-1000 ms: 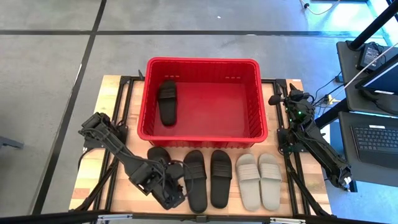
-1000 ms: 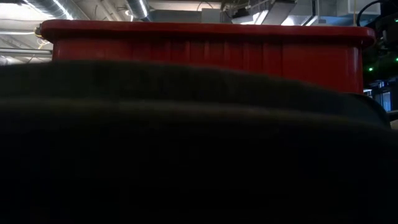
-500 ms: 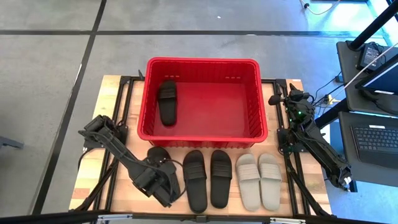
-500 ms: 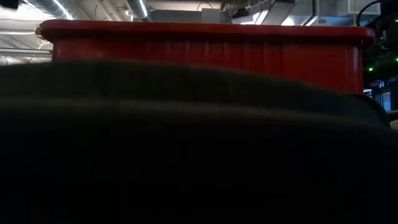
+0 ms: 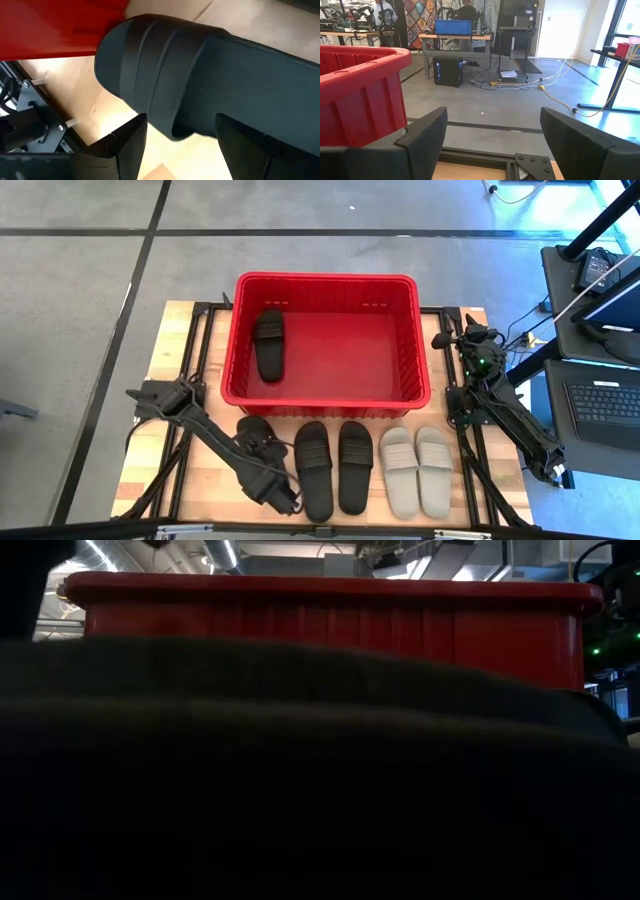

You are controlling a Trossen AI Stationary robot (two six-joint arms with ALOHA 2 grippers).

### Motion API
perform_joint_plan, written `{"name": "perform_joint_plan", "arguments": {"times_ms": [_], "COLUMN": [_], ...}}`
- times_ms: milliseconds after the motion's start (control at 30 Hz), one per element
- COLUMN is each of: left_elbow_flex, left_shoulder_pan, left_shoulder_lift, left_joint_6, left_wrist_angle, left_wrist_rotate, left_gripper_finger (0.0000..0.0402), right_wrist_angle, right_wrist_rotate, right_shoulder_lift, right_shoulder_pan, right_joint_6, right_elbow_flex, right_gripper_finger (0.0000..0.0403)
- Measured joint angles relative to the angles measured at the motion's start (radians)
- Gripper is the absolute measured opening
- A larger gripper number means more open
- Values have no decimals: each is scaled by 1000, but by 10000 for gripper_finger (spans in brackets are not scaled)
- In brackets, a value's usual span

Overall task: Pick and place slides into bin
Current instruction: Put the black slide into the red bin

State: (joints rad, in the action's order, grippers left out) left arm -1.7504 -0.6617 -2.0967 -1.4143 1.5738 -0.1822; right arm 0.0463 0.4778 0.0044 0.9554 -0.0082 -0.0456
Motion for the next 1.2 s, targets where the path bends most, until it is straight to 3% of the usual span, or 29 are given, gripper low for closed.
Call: {"name": "perform_joint_plan", "arguments": {"times_ms": [300,933,1067,1200], "left_elbow_flex": [1,79,97,98], "left_shoulder_pan": [57,77,86,86], "left_shoulder_lift": [-87,-92,-92,-92], "left_joint_6": [6,7,11,11], "left_wrist_angle": [-2,-1,1,7], "left_wrist_rotate": [14,51,119,130], "left_gripper_finger": [227,226,206,160], "right_wrist_angle": [0,0,0,0], "right_wrist_rotate": [0,0,0,0], "right_shoulder_lift": [0,0,0,0], "right_shoulder_pan": [0,0,0,0], "right_joint_6": [2,3,3,3], "right_elbow_flex": [0,0,0,0], "right_gripper_finger": [320,320,320,320]}}
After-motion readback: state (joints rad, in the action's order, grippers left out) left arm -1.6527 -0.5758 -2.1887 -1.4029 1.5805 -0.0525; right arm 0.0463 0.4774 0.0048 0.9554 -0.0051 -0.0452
